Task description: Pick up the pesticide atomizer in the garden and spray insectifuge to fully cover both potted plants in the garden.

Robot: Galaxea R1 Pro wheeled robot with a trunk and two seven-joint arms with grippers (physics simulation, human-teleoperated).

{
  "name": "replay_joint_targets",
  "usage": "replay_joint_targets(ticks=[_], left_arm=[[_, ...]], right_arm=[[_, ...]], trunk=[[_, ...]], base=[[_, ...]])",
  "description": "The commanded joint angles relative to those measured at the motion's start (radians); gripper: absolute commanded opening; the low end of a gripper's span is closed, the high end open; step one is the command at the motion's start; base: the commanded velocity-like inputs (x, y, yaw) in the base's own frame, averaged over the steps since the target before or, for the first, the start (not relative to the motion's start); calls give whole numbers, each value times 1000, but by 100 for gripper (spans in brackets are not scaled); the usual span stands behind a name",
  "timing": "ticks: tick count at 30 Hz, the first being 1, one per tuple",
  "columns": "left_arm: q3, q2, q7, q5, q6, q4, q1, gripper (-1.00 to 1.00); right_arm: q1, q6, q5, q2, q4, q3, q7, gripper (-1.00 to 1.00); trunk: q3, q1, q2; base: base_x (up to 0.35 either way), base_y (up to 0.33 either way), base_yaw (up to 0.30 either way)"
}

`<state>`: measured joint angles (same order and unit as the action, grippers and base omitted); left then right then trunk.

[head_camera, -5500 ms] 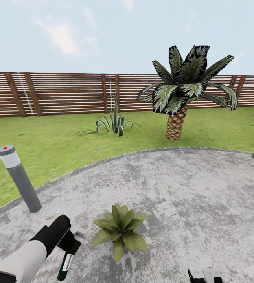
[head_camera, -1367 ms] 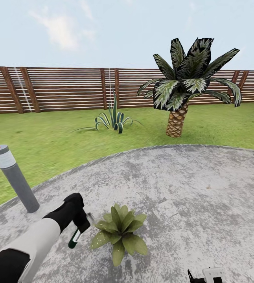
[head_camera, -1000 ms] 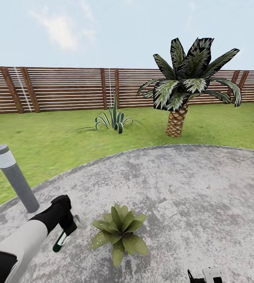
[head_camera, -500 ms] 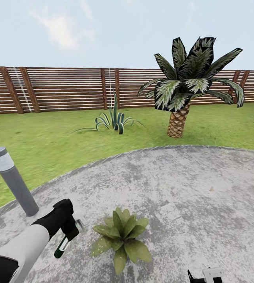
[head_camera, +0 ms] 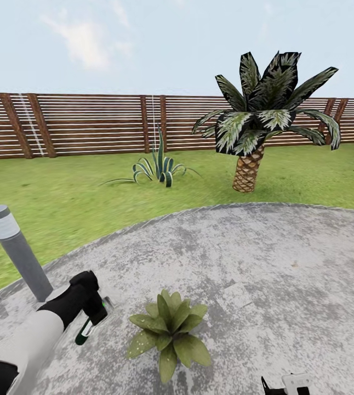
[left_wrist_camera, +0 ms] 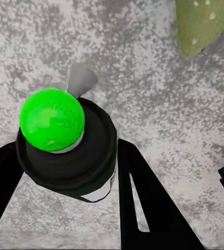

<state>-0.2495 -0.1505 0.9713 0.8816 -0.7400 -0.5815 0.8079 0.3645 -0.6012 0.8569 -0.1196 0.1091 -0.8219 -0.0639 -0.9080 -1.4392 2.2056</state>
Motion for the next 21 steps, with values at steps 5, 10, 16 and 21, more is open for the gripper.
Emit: replay_joint_targets(ticks=[5,10,16,21], left_arm=[[-4,-20,6,-2,-5,27,-19,-100],[-8,2,5,-3,-2,50,-67,-100],[-6,22,-3,1,-7,32,-82,-100],[-4,7,-5,5,-12,4,-71,-100]], right_arm=[[1,-3,2,0,0,-8,-7,100],[1,-3,3,0,0,-8,-7,100],[1,-3,4,0,-1,-8,-7,100],[1,-3,3,0,0,-8,-7,100]], trunk=[[-1,0,0],[-1,0,0],[-1,0,0],[-1,0,0]], base=[[0,0,0],[0,0,0],[0,0,0],[0,0,0]])
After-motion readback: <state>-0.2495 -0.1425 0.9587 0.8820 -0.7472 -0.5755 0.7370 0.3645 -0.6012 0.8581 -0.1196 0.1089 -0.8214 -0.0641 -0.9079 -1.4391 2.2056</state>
